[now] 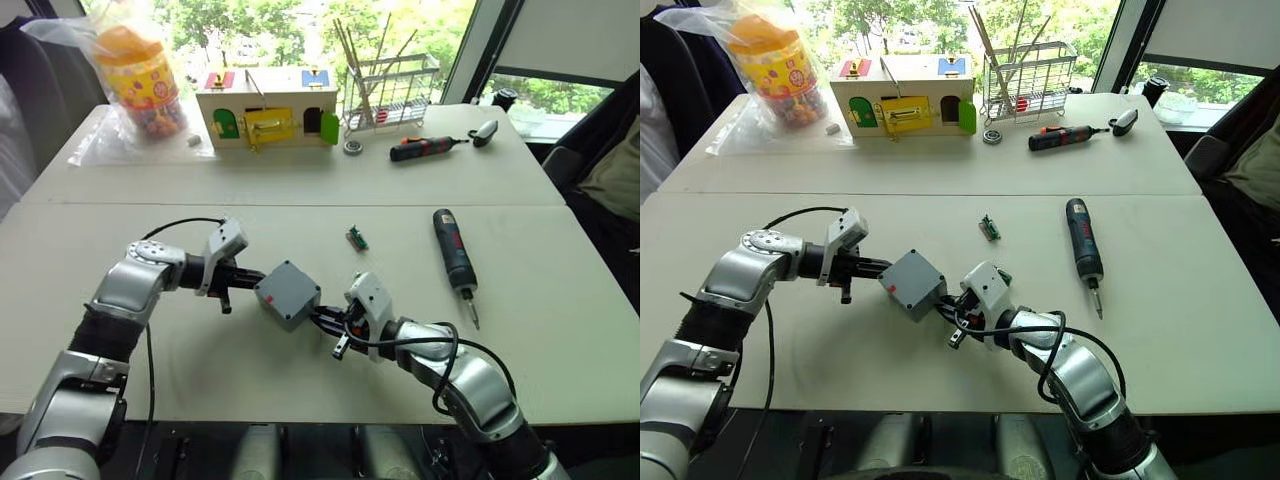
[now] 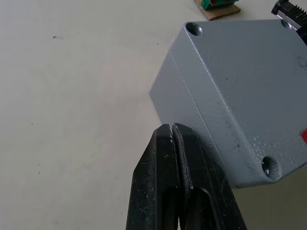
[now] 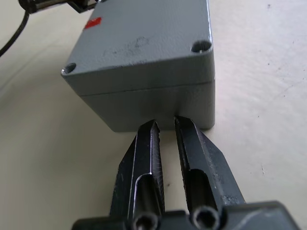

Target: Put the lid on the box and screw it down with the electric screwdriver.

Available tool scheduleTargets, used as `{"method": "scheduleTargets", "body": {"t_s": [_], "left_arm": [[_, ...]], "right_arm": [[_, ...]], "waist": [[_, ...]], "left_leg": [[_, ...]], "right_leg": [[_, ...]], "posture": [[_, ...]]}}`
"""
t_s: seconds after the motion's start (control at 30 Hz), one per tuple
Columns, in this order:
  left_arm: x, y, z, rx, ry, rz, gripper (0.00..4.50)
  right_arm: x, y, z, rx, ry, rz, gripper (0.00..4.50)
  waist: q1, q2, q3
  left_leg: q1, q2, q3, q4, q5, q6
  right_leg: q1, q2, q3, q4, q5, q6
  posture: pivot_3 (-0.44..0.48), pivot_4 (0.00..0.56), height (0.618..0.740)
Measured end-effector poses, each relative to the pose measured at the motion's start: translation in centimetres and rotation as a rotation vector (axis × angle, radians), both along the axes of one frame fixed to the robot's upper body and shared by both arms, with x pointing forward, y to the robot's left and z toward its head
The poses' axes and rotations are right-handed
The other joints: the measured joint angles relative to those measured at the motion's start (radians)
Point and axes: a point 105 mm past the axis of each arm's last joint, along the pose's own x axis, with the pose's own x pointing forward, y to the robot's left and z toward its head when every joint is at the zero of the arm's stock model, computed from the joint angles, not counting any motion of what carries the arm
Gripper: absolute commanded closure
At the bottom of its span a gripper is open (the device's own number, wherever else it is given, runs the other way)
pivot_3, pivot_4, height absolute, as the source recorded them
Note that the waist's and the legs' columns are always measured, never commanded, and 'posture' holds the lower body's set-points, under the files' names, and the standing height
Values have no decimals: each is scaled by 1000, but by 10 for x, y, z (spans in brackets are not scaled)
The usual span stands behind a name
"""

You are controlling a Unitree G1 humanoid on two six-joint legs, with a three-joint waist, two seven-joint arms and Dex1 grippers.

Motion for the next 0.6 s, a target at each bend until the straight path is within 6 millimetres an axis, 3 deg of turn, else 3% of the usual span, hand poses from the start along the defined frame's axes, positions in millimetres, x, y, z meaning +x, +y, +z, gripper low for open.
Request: {"method": "scheduleTargets", "body": {"t_s": [0.27, 0.6], "left_arm": [[-16, -11, 0, -27, 17, -16, 4500], [-19, -20, -8, -40, 37, -25, 4500]], "right_arm": [[26, -20, 5, -31, -44, -85, 3954], [29, -28, 6, -37, -61, -103, 3954]], "waist": [[3, 0, 0], [1, 0, 0]], "left_leg": [[0, 0, 0, 0, 0, 0], [0, 0, 0, 0, 0, 0]], "right_leg": [[0, -1, 0, 0, 0, 0], [0, 0, 0, 0, 0, 0]], "posture": [[0, 150, 736], [0, 150, 736]]}}
